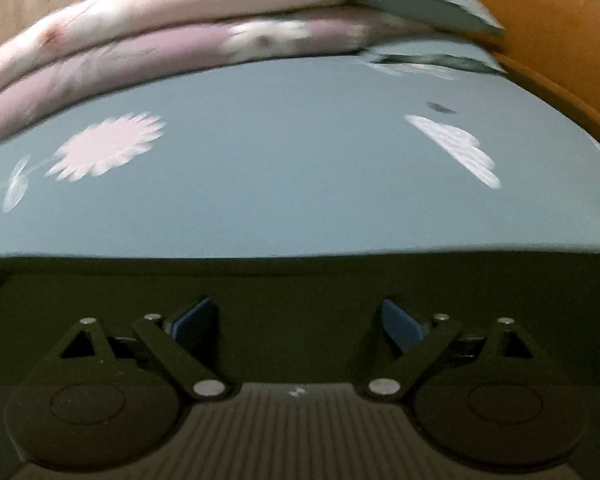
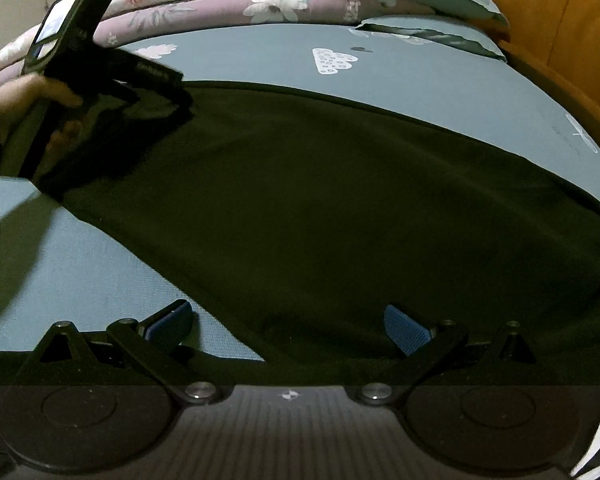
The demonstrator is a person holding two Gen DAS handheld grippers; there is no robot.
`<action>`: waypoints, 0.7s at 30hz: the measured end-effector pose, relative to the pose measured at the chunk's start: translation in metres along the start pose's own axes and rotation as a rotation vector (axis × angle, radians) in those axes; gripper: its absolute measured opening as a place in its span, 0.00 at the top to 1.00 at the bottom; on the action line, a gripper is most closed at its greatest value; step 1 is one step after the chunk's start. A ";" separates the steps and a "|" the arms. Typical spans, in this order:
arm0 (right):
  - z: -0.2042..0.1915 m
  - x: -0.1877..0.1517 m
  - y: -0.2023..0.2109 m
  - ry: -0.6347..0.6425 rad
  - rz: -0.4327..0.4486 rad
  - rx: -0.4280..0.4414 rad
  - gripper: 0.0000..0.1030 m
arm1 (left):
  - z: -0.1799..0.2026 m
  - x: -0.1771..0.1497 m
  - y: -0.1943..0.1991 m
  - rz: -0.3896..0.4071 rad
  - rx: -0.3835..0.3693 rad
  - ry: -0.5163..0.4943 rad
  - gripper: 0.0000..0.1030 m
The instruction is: Fold clothes
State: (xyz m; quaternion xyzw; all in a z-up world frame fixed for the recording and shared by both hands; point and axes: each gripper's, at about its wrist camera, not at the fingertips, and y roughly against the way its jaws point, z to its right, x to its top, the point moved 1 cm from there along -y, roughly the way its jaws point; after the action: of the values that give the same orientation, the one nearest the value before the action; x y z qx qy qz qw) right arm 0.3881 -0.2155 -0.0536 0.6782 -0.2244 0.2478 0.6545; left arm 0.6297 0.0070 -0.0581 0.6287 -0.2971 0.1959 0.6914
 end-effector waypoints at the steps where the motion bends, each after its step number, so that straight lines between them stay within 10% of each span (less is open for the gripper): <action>1: 0.000 0.000 0.000 0.000 0.000 0.001 0.00 | -0.003 0.001 0.005 -0.002 -0.020 0.032 0.13; 7: 0.000 -0.001 -0.002 -0.008 0.004 -0.004 0.00 | 0.018 -0.013 0.031 -0.027 -0.197 0.010 0.12; 21: -0.003 0.000 -0.004 -0.027 0.019 -0.028 0.00 | 0.054 -0.045 0.045 -0.110 -0.267 -0.170 0.12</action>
State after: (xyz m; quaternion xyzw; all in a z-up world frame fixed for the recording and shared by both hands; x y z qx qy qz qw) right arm 0.3908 -0.2123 -0.0568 0.6702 -0.2429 0.2415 0.6584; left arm 0.5582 -0.0355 -0.0525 0.5610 -0.3429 0.0627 0.7508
